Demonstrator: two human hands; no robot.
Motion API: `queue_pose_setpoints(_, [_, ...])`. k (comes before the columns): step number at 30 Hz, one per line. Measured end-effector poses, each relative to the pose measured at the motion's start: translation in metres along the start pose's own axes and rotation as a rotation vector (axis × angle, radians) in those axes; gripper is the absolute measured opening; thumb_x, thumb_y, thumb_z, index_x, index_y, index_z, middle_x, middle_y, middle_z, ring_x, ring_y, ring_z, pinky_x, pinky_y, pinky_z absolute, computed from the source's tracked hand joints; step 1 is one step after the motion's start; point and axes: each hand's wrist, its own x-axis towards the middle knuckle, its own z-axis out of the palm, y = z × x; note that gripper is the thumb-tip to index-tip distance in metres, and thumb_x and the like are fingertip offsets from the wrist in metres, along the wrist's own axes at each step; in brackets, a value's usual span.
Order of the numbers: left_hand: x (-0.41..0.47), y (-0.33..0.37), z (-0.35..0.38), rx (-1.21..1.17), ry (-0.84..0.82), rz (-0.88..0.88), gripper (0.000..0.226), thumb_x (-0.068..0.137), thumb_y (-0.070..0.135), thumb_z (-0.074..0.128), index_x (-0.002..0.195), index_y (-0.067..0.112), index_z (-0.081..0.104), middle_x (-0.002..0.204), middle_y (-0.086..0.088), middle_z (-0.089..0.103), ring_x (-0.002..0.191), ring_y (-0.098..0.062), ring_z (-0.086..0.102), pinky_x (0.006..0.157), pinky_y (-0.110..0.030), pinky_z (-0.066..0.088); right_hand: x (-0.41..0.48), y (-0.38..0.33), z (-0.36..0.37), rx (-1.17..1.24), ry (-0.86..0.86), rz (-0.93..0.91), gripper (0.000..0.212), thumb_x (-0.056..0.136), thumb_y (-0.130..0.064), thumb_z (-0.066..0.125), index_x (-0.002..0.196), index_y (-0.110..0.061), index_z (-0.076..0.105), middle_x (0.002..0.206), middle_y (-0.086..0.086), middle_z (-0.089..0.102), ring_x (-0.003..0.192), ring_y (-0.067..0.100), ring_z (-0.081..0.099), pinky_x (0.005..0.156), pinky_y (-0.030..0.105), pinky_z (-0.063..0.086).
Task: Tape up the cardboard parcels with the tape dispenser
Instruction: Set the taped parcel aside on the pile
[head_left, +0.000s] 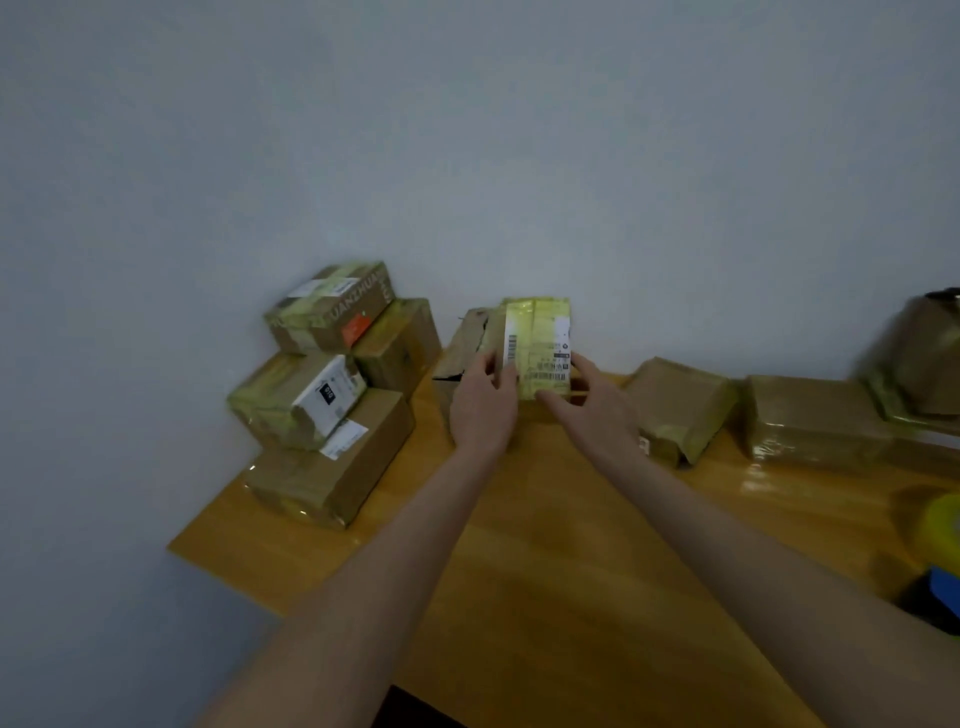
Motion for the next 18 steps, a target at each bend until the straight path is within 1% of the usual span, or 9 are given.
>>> queue_pose_setpoints(3, [0.049,-0.031,-0.035,-0.039,0.025,0.038,0.035,0.099,0.030,0.046,0.131,0.017,0.050,0.123,0.001,0.060,0.098,-0.005,0.052,0.067,-0.013,0.040,0.029,-0.031,0.054,0.040,0.026,-0.031,0.053,0.086,-0.036,0.068,0.136,-0.027,0.050,0.114,-0.007,0.065,0.093,0.009,0.060,0.073,0.027,0.052])
queue_pose_setpoints(4, [0.067,-0.044,-0.047,-0.049,0.019,0.045,0.035,0.099,0.030,0.046,0.132,0.017,0.049,0.124,0.001,0.060,0.099,-0.004,0.052,0.067,-0.011,0.037,0.038,-0.041,0.075,0.044,0.038,-0.029,0.052,0.086,-0.035,0.068,0.134,-0.028,0.051,0.114,-0.007,0.065,0.093,0.009,0.060,0.075,0.029,0.053])
queue_pose_setpoints(5, [0.084,-0.058,-0.059,-0.056,0.009,0.042,0.036,0.099,0.030,0.046,0.132,0.016,0.049,0.125,0.000,0.059,0.102,-0.006,0.053,0.071,-0.013,0.039,0.046,-0.051,0.097,0.049,0.048,-0.014,0.051,0.086,-0.035,0.069,0.134,-0.029,0.052,0.114,-0.008,0.066,0.093,0.009,0.060,0.076,0.031,0.054])
queue_pose_setpoints(6, [0.098,-0.072,-0.072,-0.058,0.001,0.026,0.037,0.099,0.030,0.046,0.133,0.016,0.048,0.126,0.000,0.058,0.106,-0.009,0.054,0.077,-0.017,0.042,0.053,-0.060,0.118,0.057,0.044,0.008,0.051,0.086,-0.035,0.069,0.133,-0.030,0.052,0.112,-0.009,0.066,0.092,0.007,0.060,0.075,0.031,0.054])
queue_pose_setpoints(8, [0.124,-0.098,-0.097,-0.035,-0.033,0.004,0.039,0.099,0.032,0.046,0.134,0.016,0.048,0.128,-0.001,0.057,0.113,-0.015,0.055,0.086,-0.026,0.045,0.060,-0.077,0.157,0.089,0.026,0.059,0.050,0.086,-0.035,0.069,0.134,-0.032,0.052,0.108,-0.013,0.065,0.086,0.001,0.057,0.069,0.025,0.051])
queue_pose_setpoints(10, [0.148,-0.119,-0.118,-0.016,-0.059,0.007,0.039,0.098,0.032,0.047,0.134,0.016,0.048,0.129,-0.003,0.057,0.115,-0.018,0.055,0.090,-0.032,0.047,0.067,-0.092,0.188,0.108,0.018,0.095,0.049,0.086,-0.036,0.069,0.133,-0.031,0.053,0.106,-0.015,0.065,0.083,-0.002,0.056,0.068,0.024,0.051])
queue_pose_setpoints(12, [0.169,-0.135,-0.135,-0.013,-0.062,0.013,0.040,0.098,0.031,0.047,0.135,0.015,0.048,0.130,-0.004,0.057,0.114,-0.019,0.055,0.089,-0.033,0.047,0.075,-0.107,0.213,0.122,0.023,0.121,0.051,0.086,-0.037,0.068,0.134,-0.031,0.052,0.106,-0.017,0.064,0.085,-0.002,0.058,0.073,0.027,0.055])
queue_pose_setpoints(15, [0.191,-0.149,-0.157,-0.017,-0.049,-0.010,0.042,0.098,0.032,0.046,0.137,0.015,0.046,0.132,-0.005,0.055,0.115,-0.019,0.054,0.087,-0.030,0.044,0.087,-0.128,0.239,0.102,0.012,0.131,0.051,0.086,-0.040,0.067,0.134,-0.031,0.052,0.103,-0.016,0.064,0.084,-0.001,0.060,0.070,0.026,0.054])
queue_pose_setpoints(18, [0.206,-0.161,-0.181,-0.006,-0.014,-0.017,0.043,0.097,0.032,0.047,0.136,0.015,0.048,0.132,-0.005,0.055,0.115,-0.020,0.054,0.083,-0.028,0.041,0.096,-0.149,0.259,0.069,-0.032,0.102,0.051,0.087,-0.043,0.065,0.134,-0.028,0.051,0.108,-0.009,0.067,0.085,0.007,0.063,0.074,0.034,0.057])
